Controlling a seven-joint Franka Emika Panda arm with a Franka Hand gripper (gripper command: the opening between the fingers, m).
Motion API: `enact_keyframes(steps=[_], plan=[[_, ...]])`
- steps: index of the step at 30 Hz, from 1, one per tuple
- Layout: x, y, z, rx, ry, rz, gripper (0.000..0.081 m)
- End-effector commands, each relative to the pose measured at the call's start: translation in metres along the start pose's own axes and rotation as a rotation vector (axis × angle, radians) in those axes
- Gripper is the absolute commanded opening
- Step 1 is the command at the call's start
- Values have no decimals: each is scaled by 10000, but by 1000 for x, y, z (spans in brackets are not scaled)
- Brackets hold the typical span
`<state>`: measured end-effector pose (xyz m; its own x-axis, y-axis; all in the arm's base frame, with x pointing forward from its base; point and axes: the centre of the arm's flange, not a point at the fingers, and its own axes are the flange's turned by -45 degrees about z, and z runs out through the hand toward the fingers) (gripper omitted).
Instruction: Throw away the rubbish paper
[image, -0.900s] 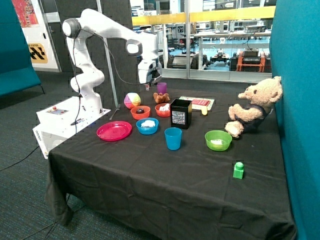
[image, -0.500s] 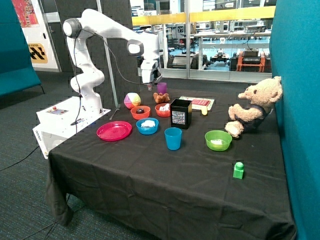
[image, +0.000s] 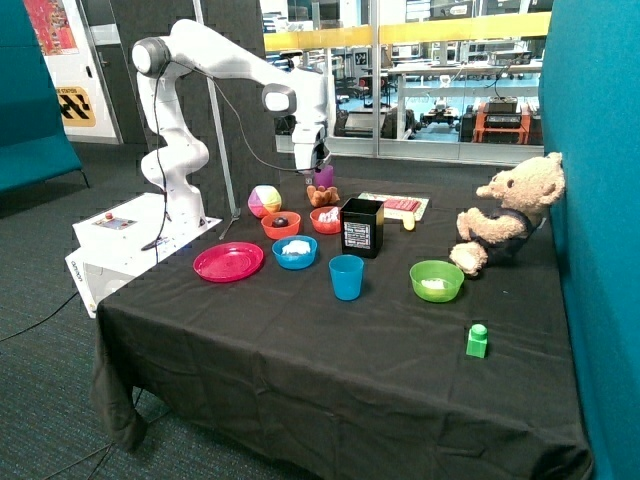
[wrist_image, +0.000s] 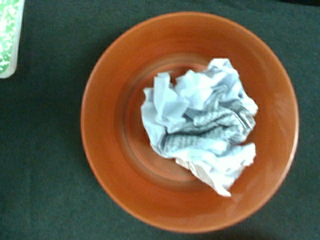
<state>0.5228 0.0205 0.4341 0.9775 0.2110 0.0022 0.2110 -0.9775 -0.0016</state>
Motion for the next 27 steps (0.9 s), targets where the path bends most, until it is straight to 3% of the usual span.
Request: enact_keyframes(steps=[1,18,27], plan=[[13,-13,19,-16,-23,-273,716],[33,-24,60,-16,-23,-98,804],[38,-23,76,-16,-23,-105,808]])
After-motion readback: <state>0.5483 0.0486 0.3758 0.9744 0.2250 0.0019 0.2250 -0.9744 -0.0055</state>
